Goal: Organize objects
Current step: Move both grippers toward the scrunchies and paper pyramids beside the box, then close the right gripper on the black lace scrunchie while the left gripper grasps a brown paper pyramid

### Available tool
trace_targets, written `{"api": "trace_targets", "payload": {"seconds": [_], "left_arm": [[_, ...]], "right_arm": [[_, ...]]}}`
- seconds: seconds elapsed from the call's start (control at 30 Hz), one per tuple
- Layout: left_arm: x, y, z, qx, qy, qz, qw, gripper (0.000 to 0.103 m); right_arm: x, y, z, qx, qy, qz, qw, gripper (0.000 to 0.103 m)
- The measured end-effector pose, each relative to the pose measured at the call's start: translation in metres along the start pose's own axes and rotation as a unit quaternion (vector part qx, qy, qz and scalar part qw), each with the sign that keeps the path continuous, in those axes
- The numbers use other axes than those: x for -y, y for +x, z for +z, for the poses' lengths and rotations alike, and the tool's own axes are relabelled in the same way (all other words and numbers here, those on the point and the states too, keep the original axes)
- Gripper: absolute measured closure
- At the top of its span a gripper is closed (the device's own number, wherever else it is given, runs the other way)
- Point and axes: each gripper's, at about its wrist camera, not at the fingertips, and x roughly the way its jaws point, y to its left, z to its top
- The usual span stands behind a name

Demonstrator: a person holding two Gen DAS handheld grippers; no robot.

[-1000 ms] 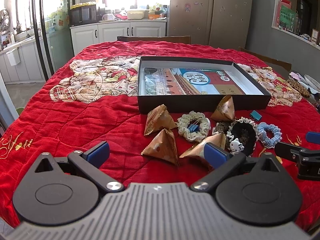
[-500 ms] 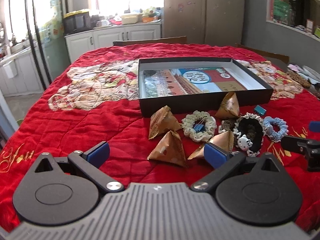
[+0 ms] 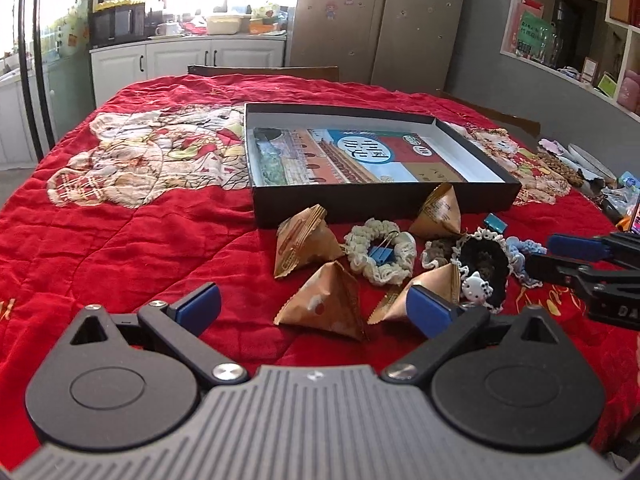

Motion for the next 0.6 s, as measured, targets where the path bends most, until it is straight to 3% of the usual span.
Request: {"api": "trace_targets", "payload": {"seconds": [0.33, 0.53, 0.6], "left_arm": [[-0.003, 0.019, 0.001, -0.013, -0.001, -0.007, 0.9999, 0.022], [-0.009, 0.028, -0.002, -0.028, -0.01, -0.012, 0.9995, 0.039], [-0.009, 0.028, -0.002, -0.024, -0.009, -0.01, 0.9996, 0.052]], "right_arm": [[-0.001, 0.032, 0.002, -0.025, -0.013, 0.014, 1.0, 0.077], [-0.005, 0.044, 0.0, -0.035, -0.021, 0.015, 0.999, 0.083], [-0.005, 0.044, 0.0, -0.034, -0.024, 0.015, 0.999, 0.087]]}}
